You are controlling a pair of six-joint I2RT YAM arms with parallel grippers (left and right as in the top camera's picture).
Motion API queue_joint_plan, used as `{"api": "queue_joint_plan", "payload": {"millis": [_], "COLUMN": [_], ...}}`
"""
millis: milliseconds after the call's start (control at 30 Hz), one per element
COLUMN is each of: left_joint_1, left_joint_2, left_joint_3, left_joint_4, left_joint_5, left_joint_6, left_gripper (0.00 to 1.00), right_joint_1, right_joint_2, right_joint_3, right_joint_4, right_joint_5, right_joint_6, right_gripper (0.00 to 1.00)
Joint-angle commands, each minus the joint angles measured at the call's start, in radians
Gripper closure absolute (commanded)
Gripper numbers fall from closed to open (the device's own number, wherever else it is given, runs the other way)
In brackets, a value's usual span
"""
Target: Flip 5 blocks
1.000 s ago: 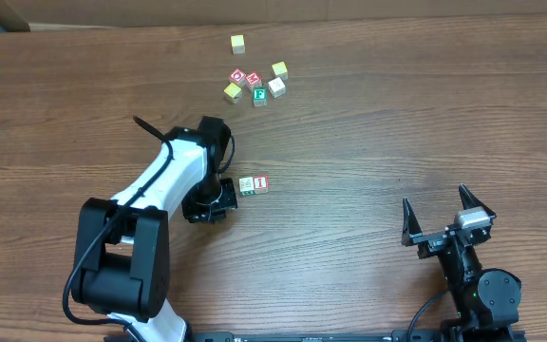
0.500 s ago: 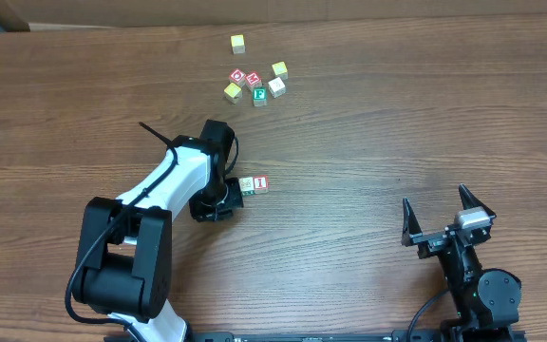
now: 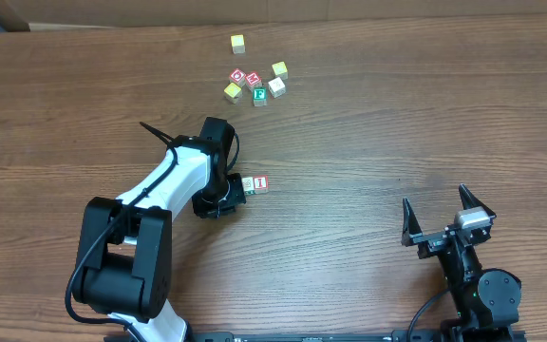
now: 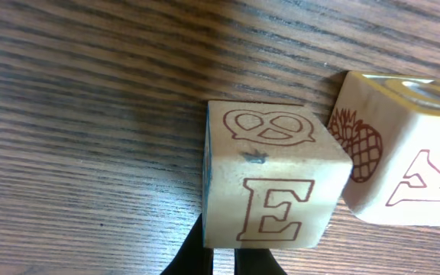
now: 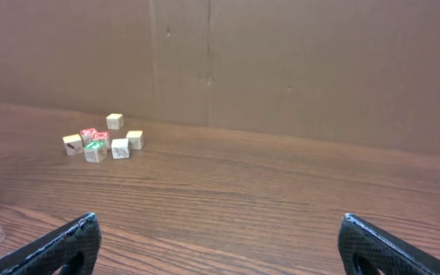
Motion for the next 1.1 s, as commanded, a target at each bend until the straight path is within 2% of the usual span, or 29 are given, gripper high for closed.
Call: {"api": "queue_joint_plan", "payload": {"millis": [0, 367, 533, 1067], "left_joint_1": [-0.003, 0.027, 0.028, 0.025], "left_joint_2": [-0.024, -0.106, -0.133, -0.106], "left_joint_3": [-0.006, 0.050, 0.050, -0.071], "left_joint_4": [0.000, -0.090, -0.105, 0.050], "left_joint_5": [0.011, -0.001, -0.132, -0.145], "left_joint_6": [0.020, 0.058, 0.003, -0.038], "left_gripper": [0.96, 0.96, 0.95, 0.96], "right_joint_1": [-0.005, -0.005, -0.005, -0.005], "right_joint_2": [-0.007, -0.007, -0.007, -0.007], "right_joint_3": [-0.010, -0.010, -0.010, -0.010], "right_joint_4": [0.004, 0.004, 0.004, 0.004], "right_joint_5": [-0.001, -0.001, -0.001, -0.001], "right_joint_6": [-0.001, -0.001, -0.001, -0.001], "right_gripper": [0.00, 0.00, 0.00, 0.00]}}
